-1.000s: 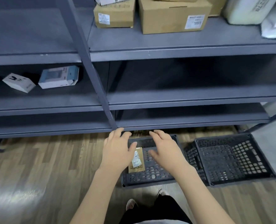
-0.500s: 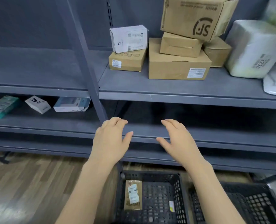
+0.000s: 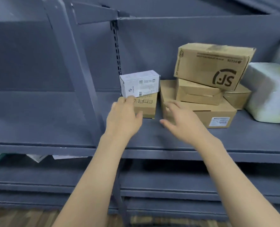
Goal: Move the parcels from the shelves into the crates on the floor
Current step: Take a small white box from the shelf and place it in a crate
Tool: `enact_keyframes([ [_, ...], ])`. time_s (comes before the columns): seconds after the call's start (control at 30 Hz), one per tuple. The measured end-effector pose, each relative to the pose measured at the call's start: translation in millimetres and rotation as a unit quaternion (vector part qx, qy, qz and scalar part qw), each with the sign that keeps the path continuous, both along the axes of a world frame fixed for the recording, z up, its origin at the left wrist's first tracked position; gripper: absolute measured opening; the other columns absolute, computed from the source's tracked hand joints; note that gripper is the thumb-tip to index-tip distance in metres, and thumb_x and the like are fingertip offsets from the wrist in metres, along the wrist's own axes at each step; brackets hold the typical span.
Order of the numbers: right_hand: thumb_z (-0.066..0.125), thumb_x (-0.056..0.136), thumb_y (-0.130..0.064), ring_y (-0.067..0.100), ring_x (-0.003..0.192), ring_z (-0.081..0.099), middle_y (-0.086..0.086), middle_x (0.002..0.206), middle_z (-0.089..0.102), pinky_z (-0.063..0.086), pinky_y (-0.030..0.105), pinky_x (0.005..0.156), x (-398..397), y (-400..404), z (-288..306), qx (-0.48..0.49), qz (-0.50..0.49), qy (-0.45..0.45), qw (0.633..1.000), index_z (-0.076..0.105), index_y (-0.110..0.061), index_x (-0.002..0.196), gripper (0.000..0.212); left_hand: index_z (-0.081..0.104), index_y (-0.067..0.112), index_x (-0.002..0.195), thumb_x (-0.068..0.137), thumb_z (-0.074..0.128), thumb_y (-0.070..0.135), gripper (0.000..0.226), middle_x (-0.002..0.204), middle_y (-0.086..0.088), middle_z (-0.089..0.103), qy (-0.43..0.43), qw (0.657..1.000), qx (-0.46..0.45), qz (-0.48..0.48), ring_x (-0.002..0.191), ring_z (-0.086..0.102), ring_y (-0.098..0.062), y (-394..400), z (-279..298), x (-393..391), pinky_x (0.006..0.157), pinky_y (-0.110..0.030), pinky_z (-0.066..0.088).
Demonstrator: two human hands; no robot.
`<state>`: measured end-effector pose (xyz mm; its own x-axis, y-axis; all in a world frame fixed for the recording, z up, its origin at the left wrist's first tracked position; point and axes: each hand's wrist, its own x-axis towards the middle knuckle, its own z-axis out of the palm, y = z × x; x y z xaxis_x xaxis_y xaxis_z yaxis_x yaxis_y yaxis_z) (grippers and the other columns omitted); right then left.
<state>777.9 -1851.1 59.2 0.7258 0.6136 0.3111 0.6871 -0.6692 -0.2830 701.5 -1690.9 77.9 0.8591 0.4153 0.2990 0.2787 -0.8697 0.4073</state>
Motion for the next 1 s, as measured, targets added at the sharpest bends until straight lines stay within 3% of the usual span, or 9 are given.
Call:
enact_keyframes([
  [0.2, 0.062, 0.088, -0.029, 0.028, 0.134, 0.031, 0.009, 0.147, 0.034, 0.029, 0.034, 0.109, 83, 45, 50, -0.088, 0.001, -0.034, 0.996, 0.029, -0.010, 0.146, 0.070, 0.029, 0.018, 0.140, 0.084, 0.064, 0.029, 0.067, 0.135, -0.009, 0.034, 0.035, 0.998, 0.019, 0.049, 0.121, 0.034, -0.030, 37, 26, 74, 0.090, -0.038, 0.038],
  [0.37, 0.068, 0.081, -0.027, 0.030, 0.133, 0.030, 0.009, 0.146, 0.030, 0.035, 0.042, 0.106, 133, 85, 62, -0.159, 0.005, -0.034, 0.987, 0.026, -0.012, 0.146, 0.079, 0.022, 0.018, 0.142, 0.077, 0.074, 0.030, 0.084, 0.147, -0.013, 0.019, 0.113, 0.989, 0.066, 0.075, 0.133, 0.021, -0.033, 56, 30, 122, 0.100, -0.040, 0.031],
  [0.47, 0.070, 0.081, -0.027, 0.030, 0.142, 0.016, 0.010, 0.156, 0.012, 0.025, 0.042, 0.113, 151, 101, 58, -0.201, -0.004, -0.023, 0.979, 0.010, -0.012, 0.150, 0.093, 0.009, 0.018, 0.148, 0.078, 0.073, 0.023, 0.095, 0.156, -0.016, -0.001, 0.162, 0.979, 0.088, 0.086, 0.142, 0.002, -0.036, 64, 28, 141, 0.112, -0.046, 0.020],
  [0.57, 0.069, 0.081, -0.025, 0.028, 0.146, 0.003, 0.008, 0.159, -0.003, 0.015, 0.044, 0.117, 164, 110, 50, -0.199, -0.008, 0.002, 0.980, -0.001, -0.014, 0.151, 0.100, -0.003, 0.016, 0.150, 0.080, 0.072, 0.020, 0.102, 0.157, -0.015, -0.007, 0.191, 0.974, 0.091, 0.085, 0.144, -0.005, -0.034, 72, 22, 151, 0.114, -0.048, 0.013],
  [0.67, 0.066, 0.083, -0.028, 0.028, 0.145, 0.005, 0.009, 0.159, 0.002, 0.016, 0.046, 0.117, 170, 114, 38, -0.195, 0.002, 0.008, 0.981, -0.001, -0.013, 0.151, 0.096, 0.001, 0.016, 0.149, 0.079, 0.071, 0.018, 0.099, 0.156, -0.013, 0.000, 0.202, 0.975, 0.071, 0.055, 0.140, 0.015, -0.033, 77, 12, 154, 0.109, -0.044, 0.025],
  [0.77, 0.062, 0.087, -0.022, 0.029, 0.144, 0.005, 0.008, 0.158, 0.004, 0.018, 0.044, 0.116, 166, 111, 26, -0.166, 0.002, 0.003, 0.986, 0.003, -0.013, 0.151, 0.087, 0.024, 0.014, 0.140, 0.077, 0.069, 0.008, 0.077, 0.145, -0.011, 0.017, 0.138, 0.989, 0.034, 0.032, 0.112, 0.045, -0.032, 81, 1, 149, 0.081, -0.036, 0.039],
  [0.87, 0.057, 0.090, -0.018, 0.029, 0.144, 0.004, 0.006, 0.159, 0.003, 0.020, 0.038, 0.116, 157, 104, 20, -0.135, 0.001, -0.021, 0.991, 0.005, -0.014, 0.151, 0.080, 0.029, 0.009, 0.133, 0.078, 0.070, 0.006, 0.069, 0.140, -0.010, 0.023, 0.072, 0.995, 0.040, 0.053, 0.105, 0.047, -0.031, 81, -2, 144, 0.075, -0.033, 0.037],
  [1.0, 0.052, 0.092, -0.012, 0.030, 0.140, 0.014, 0.008, 0.156, 0.011, 0.033, 0.036, 0.107, 143, 97, 13, -0.076, -0.005, -0.057, 0.996, 0.017, -0.011, 0.148, 0.066, 0.010, 0.006, 0.146, 0.078, 0.070, 0.009, 0.091, 0.141, -0.011, 0.017, 0.081, 0.991, 0.074, 0.071, 0.107, 0.043, -0.028, 74, 3, 143, 0.083, -0.031, 0.036],
])
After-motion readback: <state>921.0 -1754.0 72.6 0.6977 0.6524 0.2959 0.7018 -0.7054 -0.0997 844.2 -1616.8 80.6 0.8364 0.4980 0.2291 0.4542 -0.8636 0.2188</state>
